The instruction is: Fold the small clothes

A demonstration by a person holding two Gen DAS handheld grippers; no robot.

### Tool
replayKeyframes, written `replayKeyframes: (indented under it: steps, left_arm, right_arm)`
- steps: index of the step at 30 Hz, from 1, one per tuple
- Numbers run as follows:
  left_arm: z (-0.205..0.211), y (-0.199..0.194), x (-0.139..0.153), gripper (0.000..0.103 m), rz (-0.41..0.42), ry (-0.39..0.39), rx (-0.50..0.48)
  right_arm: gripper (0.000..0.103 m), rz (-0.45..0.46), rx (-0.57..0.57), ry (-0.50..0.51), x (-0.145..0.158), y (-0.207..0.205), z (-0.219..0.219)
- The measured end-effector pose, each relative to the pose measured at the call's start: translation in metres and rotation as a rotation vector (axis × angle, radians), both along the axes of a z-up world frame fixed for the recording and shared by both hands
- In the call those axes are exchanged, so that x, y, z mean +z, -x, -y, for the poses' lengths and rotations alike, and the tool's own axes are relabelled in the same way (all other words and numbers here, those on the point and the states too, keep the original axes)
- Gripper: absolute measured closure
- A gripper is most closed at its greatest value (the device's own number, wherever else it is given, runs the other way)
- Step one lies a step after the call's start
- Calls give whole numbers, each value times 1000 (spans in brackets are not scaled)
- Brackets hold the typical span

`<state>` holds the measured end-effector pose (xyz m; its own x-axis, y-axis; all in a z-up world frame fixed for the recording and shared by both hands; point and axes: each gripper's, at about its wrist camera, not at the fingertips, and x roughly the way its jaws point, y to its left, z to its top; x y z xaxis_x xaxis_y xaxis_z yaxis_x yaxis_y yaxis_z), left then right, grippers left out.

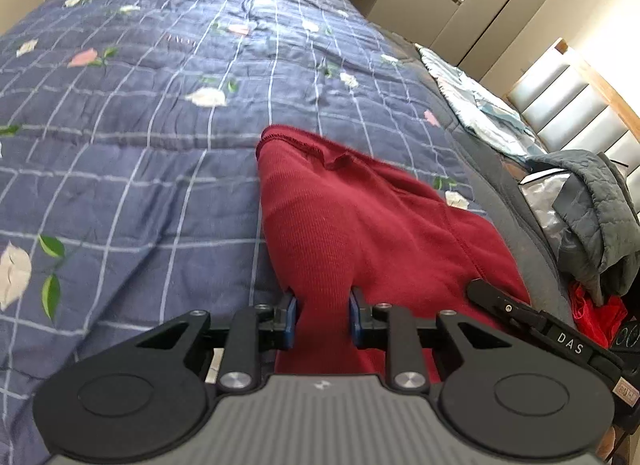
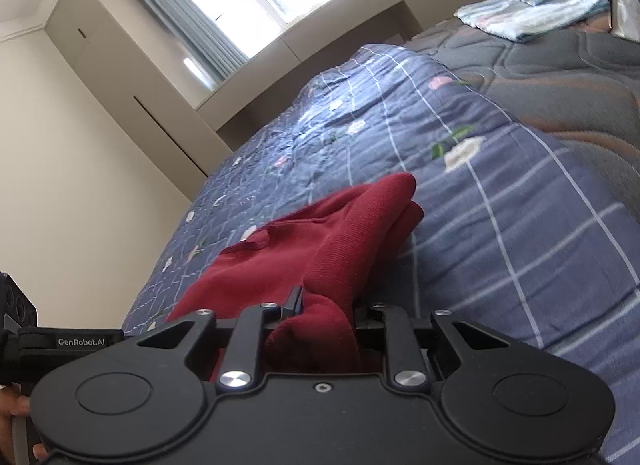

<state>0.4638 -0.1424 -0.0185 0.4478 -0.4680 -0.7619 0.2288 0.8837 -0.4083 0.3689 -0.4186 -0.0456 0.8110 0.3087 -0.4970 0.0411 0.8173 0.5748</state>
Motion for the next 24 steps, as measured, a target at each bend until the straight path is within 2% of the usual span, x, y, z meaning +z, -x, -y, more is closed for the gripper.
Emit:
replayKeyframes:
  steps: [8, 18, 24]
  left_arm:
    - [-26, 8, 26, 77, 57, -34, 25]
    - [-119, 42, 50, 77, 116, -61, 119]
    - [-169, 59, 35, 77, 95, -49, 162]
  right_arm:
    - [82, 50, 62, 45, 24, -4, -38]
    - [82, 119, 132, -7, 43, 7, -128]
    - [82, 86, 166, 9, 32, 14, -172]
